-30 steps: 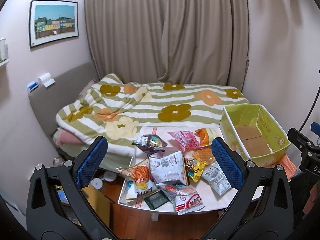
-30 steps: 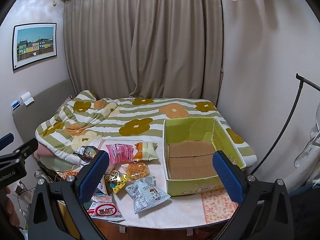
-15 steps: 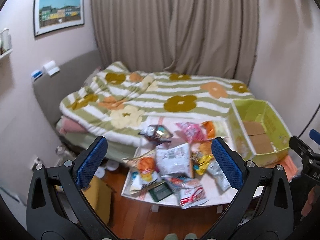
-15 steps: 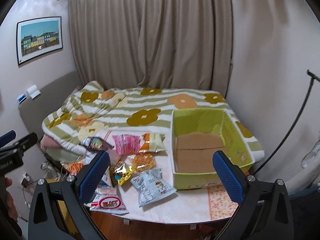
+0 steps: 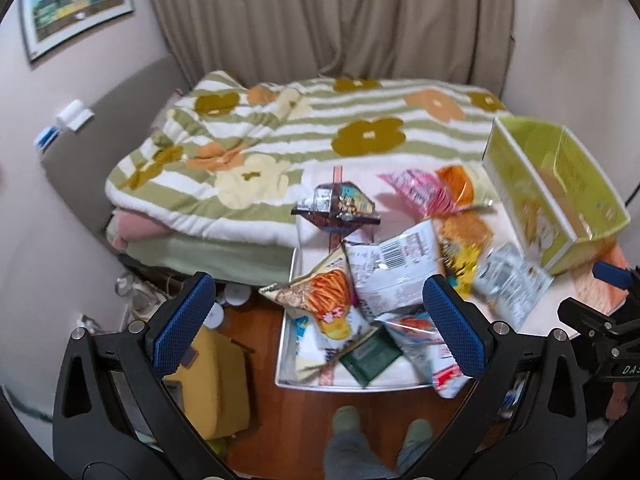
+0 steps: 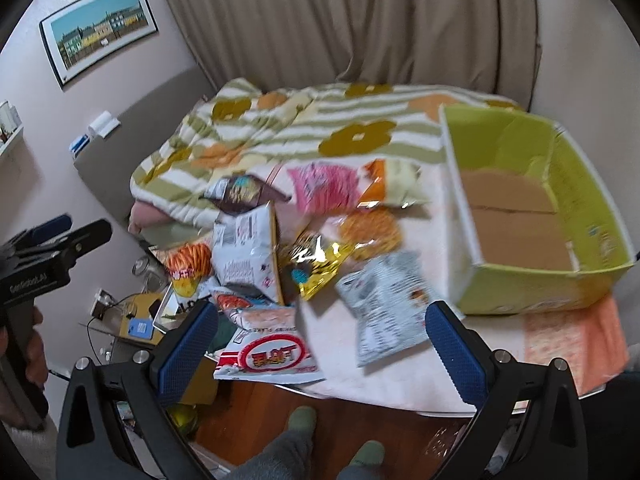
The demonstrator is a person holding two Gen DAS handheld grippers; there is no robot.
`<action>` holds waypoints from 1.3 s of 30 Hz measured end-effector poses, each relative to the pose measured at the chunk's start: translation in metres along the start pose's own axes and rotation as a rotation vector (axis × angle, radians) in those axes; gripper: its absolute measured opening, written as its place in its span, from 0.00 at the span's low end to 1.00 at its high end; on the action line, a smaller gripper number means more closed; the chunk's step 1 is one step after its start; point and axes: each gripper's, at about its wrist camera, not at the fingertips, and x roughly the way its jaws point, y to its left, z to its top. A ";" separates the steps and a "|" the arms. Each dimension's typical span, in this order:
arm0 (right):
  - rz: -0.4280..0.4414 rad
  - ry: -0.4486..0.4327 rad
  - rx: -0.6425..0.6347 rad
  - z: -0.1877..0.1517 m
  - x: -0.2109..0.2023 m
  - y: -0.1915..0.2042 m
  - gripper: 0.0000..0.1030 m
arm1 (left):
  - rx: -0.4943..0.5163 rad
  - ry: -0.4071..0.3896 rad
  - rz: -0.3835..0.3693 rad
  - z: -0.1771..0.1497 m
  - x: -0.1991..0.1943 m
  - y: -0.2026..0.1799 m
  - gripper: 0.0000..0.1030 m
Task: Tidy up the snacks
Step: 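Grasp the orange-striped chip bag with left tool while right tool grasps white MPM bag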
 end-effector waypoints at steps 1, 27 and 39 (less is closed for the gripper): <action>-0.002 0.008 0.002 0.001 0.007 0.002 0.99 | 0.017 0.016 -0.011 0.002 0.010 0.003 1.00; 0.050 0.153 -0.164 0.037 0.164 0.069 0.99 | 0.236 0.289 -0.445 -0.026 0.180 0.031 1.00; 0.095 0.156 -0.140 0.039 0.180 0.076 0.97 | 0.321 0.296 -0.480 -0.031 0.188 0.022 0.71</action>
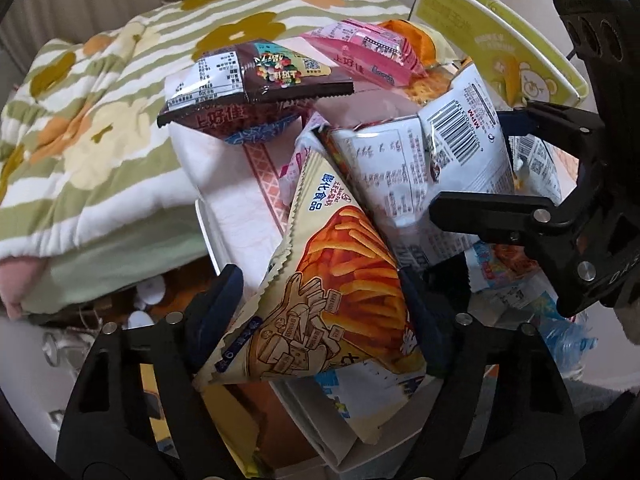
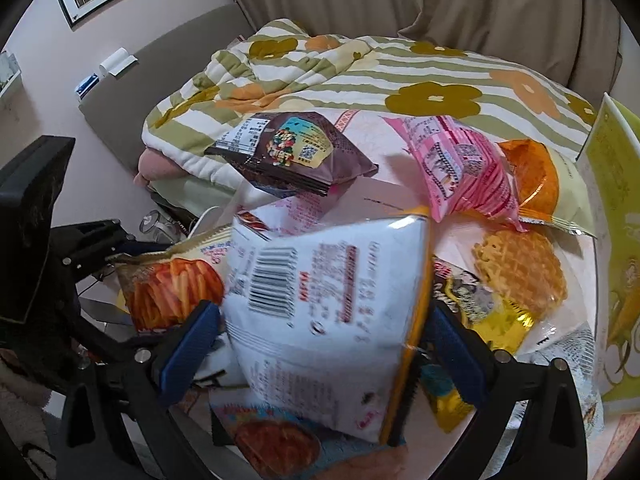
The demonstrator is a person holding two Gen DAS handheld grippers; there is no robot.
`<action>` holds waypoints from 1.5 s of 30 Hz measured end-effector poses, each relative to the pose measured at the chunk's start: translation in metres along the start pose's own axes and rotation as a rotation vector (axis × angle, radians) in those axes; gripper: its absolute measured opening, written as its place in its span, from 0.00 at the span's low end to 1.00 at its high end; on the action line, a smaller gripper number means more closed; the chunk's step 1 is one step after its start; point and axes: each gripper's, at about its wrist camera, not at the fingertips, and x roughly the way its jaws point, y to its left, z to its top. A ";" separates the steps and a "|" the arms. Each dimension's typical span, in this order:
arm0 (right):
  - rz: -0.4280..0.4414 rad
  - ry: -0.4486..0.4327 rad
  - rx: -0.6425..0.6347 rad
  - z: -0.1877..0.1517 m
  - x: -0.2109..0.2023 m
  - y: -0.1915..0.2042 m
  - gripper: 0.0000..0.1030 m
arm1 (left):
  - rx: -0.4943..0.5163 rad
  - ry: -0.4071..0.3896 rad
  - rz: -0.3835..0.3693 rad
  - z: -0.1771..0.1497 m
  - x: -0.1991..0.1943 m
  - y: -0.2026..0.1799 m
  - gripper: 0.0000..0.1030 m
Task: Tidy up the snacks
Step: 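Grasp the orange-striped chip bag with left tool while right tool grasps white MPM bag, then carry both bags over the yellow box and open both tools to drop them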
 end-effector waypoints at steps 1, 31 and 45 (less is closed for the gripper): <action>0.006 0.001 -0.004 0.000 0.001 0.002 0.93 | -0.003 0.001 -0.003 -0.001 0.000 0.001 0.70; -0.062 -0.188 0.032 0.027 -0.129 -0.033 0.59 | -0.087 -0.223 0.086 0.060 -0.110 -0.034 0.52; -0.147 -0.271 -0.019 0.005 -0.233 -0.168 0.59 | -0.158 -0.389 0.058 0.185 -0.101 -0.192 0.52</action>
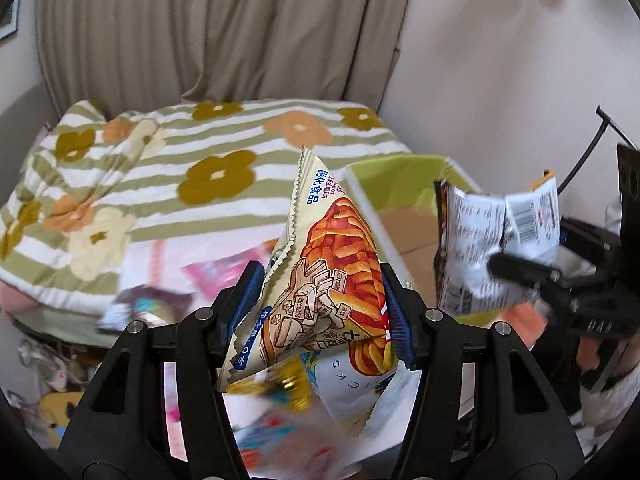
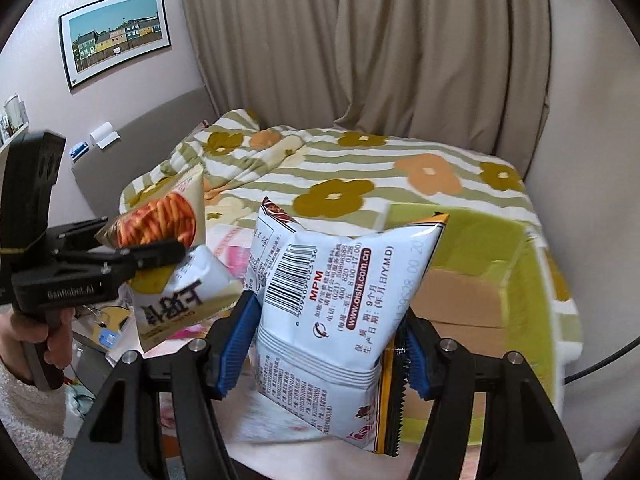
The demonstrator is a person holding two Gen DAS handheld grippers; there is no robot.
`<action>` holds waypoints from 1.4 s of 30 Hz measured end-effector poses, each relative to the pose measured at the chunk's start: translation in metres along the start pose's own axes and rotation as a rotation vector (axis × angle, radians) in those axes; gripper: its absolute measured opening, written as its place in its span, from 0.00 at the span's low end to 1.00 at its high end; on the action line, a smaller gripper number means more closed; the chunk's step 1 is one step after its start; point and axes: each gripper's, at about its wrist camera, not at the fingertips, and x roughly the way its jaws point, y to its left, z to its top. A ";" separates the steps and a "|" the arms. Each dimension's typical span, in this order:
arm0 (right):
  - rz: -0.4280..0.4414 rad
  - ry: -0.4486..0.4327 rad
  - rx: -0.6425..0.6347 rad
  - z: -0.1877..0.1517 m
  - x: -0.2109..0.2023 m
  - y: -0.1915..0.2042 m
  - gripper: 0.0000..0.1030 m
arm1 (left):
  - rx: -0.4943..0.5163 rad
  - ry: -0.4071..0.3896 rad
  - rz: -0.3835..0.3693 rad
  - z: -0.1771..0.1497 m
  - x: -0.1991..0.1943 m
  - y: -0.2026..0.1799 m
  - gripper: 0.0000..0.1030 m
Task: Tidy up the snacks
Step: 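Carry both bags over the yellow box and open both tools to drop them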
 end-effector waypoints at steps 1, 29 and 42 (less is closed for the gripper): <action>0.000 0.003 0.002 -0.001 -0.003 -0.011 0.59 | -0.005 0.003 -0.004 0.005 0.007 -0.013 0.52; -0.126 0.205 0.264 -0.051 0.042 -0.182 0.59 | 0.203 0.214 0.010 0.055 0.196 -0.163 0.80; -0.133 0.240 0.264 -0.045 0.053 -0.180 0.60 | 0.240 0.168 0.050 0.060 0.181 -0.159 0.96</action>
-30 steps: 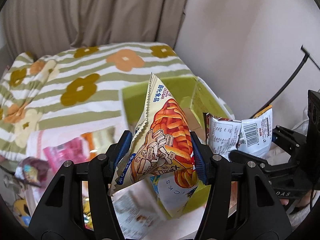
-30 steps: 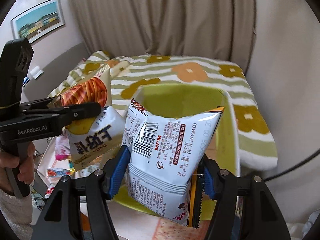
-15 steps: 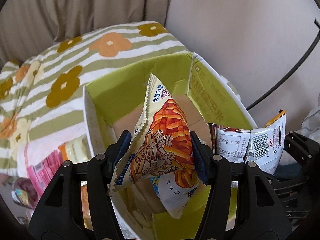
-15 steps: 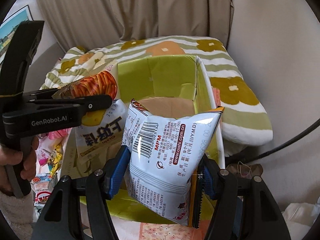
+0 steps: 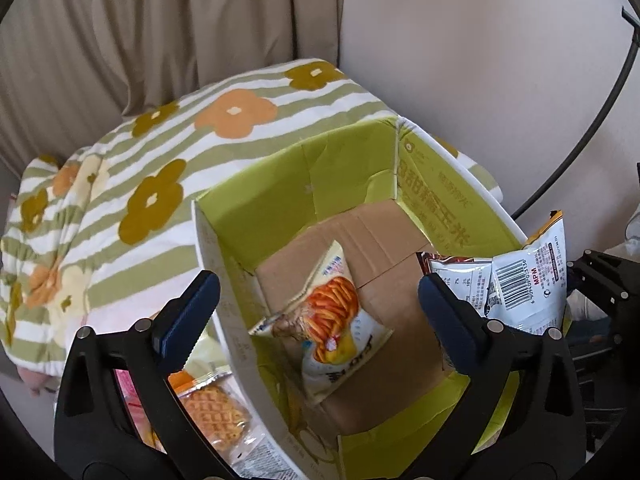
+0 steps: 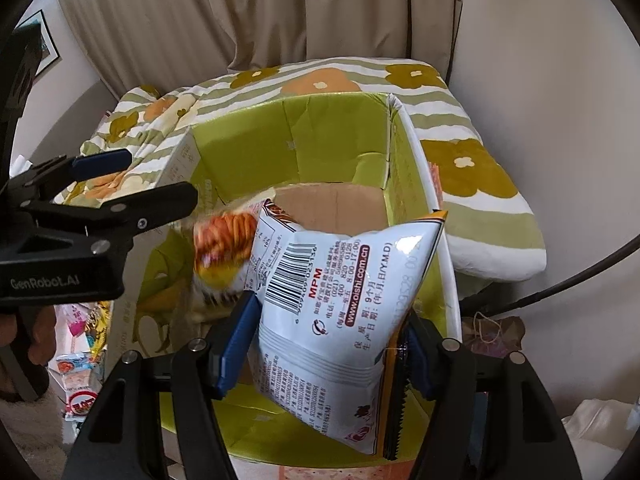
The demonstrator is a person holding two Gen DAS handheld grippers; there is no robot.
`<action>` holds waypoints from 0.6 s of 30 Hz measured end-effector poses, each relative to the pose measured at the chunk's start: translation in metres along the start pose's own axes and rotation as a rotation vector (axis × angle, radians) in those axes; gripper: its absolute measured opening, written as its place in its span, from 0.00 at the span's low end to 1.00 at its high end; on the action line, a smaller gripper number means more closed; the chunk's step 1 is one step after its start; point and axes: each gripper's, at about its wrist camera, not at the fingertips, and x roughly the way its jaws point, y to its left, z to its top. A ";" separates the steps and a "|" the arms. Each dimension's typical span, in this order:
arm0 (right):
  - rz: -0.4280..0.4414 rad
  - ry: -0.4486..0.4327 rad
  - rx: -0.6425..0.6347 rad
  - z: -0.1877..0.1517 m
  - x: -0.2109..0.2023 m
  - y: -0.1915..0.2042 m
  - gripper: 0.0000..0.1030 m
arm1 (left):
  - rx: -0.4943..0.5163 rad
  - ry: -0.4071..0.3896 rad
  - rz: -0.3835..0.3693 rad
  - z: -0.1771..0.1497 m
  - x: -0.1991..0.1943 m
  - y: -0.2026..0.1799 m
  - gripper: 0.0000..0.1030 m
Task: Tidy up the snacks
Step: 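Carry both bags over the yellow box and open both tools to drop them, then withdraw both tools from the box back toward the snack pile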
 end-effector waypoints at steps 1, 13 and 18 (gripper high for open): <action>0.010 0.005 -0.005 0.000 0.001 0.001 0.60 | -0.003 -0.004 0.004 0.000 -0.002 0.002 0.96; 0.071 -0.019 -0.015 -0.006 -0.002 0.007 0.99 | -0.020 -0.017 0.038 -0.009 -0.024 0.005 0.96; 0.048 -0.064 -0.047 -0.009 -0.019 0.008 0.99 | -0.036 -0.032 0.054 -0.017 -0.040 0.002 0.96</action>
